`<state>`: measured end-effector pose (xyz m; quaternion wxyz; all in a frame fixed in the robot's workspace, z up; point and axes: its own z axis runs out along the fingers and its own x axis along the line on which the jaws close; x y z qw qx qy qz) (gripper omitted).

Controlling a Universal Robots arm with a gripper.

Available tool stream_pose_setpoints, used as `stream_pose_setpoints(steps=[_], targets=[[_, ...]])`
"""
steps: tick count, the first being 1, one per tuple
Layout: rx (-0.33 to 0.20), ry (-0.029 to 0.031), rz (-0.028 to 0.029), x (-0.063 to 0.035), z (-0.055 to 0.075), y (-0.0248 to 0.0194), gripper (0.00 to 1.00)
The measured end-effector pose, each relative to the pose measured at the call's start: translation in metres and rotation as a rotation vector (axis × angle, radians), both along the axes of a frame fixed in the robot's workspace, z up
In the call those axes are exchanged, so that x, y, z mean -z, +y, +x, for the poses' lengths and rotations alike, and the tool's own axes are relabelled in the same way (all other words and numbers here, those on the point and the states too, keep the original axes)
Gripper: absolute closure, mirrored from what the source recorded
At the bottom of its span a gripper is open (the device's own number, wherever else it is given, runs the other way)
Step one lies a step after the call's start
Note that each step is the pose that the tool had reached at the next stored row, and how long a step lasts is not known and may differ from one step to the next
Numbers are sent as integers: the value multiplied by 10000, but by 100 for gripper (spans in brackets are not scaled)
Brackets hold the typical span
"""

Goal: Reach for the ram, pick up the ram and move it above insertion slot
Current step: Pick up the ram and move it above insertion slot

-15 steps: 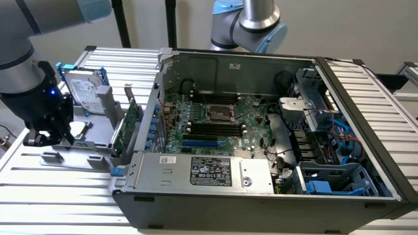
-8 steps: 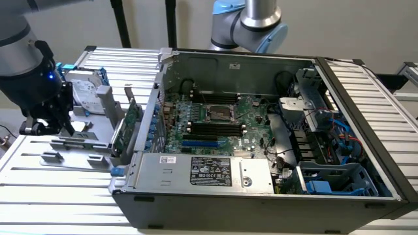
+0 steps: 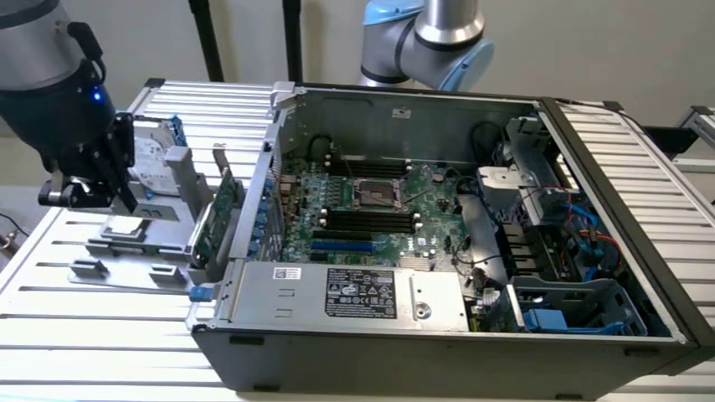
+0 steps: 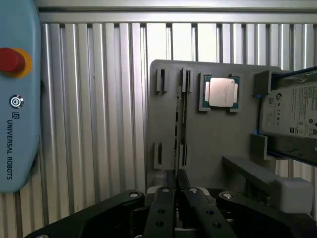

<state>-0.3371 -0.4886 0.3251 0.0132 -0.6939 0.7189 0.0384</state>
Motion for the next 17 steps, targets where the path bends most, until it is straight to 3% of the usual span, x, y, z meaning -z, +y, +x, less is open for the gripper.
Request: stream_pose_setpoints(steps=[7,17], targets=[[-45,20,106,-316,282,-3,87],[-126,46,330,-722,714,-3,87]])
